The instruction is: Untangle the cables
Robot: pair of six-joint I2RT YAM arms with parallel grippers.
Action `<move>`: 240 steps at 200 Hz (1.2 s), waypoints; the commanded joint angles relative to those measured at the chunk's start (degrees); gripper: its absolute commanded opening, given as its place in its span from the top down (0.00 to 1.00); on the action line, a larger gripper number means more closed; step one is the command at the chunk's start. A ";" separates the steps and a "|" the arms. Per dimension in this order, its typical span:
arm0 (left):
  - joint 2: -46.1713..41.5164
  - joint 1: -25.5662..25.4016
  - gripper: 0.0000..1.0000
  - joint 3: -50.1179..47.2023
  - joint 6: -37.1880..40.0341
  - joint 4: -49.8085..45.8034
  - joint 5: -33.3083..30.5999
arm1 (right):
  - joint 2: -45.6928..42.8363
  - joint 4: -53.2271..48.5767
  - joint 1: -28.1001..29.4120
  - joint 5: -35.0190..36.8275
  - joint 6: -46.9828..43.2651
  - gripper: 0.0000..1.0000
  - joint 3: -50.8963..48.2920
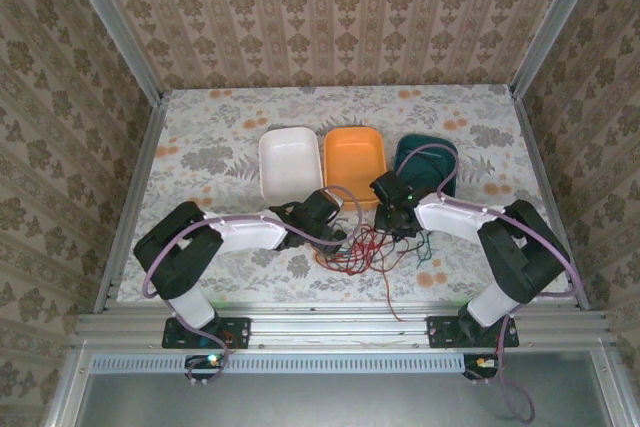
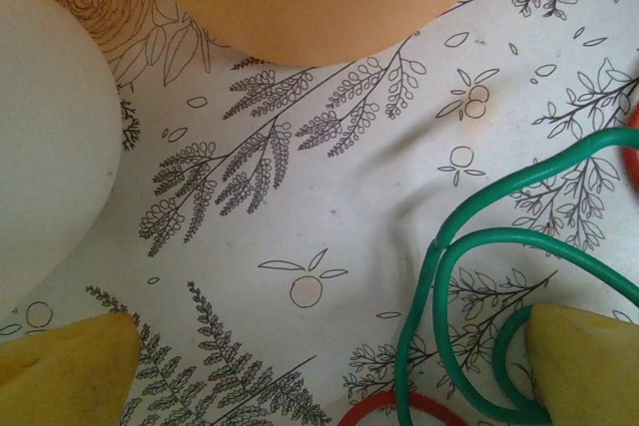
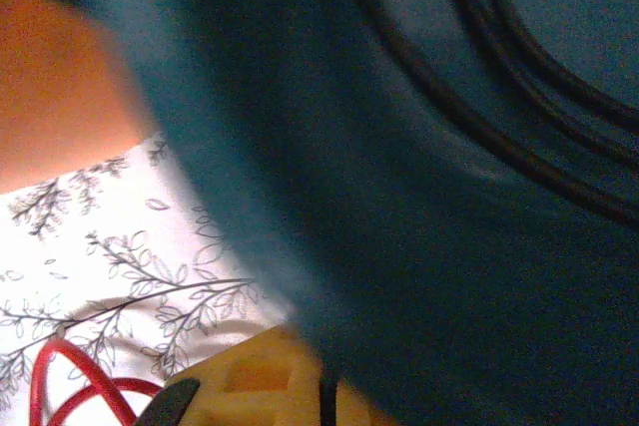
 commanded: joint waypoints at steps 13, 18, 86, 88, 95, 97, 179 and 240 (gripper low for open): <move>1.90 -0.04 0.00 0.83 1.65 -4.37 -3.48 | -2.18 1.36 0.09 4.40 0.15 1.00 -1.41; 1.90 -0.09 0.00 0.83 1.70 -4.33 -3.49 | -3.38 2.25 0.12 3.89 -0.05 1.00 -2.16; 2.25 -0.10 0.00 0.57 1.83 -3.59 -3.35 | -25.86 3.63 0.51 1.30 -6.06 1.00 -3.52; 2.26 -0.07 0.00 0.57 1.87 -3.58 -3.35 | -26.36 3.36 0.54 1.60 -6.06 1.00 -3.20; 2.34 0.02 0.00 0.57 1.92 -3.49 -3.25 | -27.78 2.32 0.47 2.63 -6.18 1.00 -2.07; 2.32 0.00 0.00 0.57 1.92 -3.42 -3.23 | -28.20 1.98 0.47 2.96 -6.27 1.00 -1.72; 2.92 0.05 0.00 0.65 2.09 -3.40 -3.22 | -36.72 -2.99 -3.79 15.71 -17.66 1.00 18.82; 3.83 0.04 0.05 -0.39 2.16 -2.38 -3.27 | -38.20 -0.57 -6.03 18.77 -27.31 1.00 30.23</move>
